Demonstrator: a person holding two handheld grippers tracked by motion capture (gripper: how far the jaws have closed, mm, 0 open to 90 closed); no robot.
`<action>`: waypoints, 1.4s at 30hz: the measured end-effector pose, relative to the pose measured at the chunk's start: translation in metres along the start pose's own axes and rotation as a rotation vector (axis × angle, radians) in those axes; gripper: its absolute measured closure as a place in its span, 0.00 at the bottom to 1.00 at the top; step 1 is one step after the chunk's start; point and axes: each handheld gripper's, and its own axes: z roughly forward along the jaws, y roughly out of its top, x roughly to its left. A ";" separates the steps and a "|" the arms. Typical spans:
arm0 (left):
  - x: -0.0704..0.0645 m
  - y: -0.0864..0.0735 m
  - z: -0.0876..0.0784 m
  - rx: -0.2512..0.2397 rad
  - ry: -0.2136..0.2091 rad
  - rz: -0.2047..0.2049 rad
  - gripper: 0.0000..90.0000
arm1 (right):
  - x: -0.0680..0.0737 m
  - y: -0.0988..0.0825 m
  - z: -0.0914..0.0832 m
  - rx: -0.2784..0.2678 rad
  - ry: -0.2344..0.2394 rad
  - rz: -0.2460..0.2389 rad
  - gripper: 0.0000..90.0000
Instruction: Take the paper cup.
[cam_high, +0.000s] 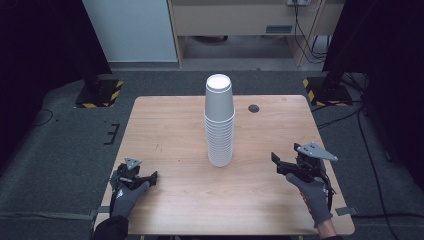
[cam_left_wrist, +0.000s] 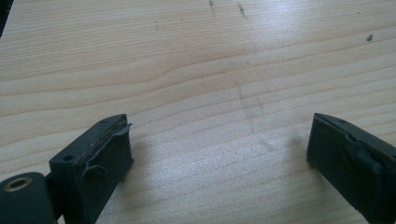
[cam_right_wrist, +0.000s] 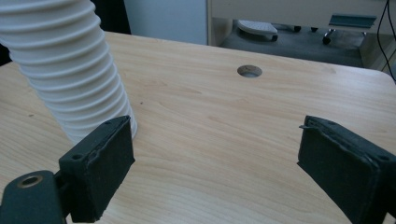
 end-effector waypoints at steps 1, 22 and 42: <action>0.000 0.000 0.000 0.000 0.000 0.000 0.06 | 0.001 0.001 -0.001 -0.004 0.003 0.002 0.12; 0.000 0.000 0.000 0.000 0.000 0.000 0.06 | 0.019 0.055 -0.007 -0.094 0.045 -0.033 0.12; 0.000 0.000 0.000 0.000 0.000 0.000 0.06 | 0.037 0.101 -0.009 -0.194 0.113 -0.018 0.12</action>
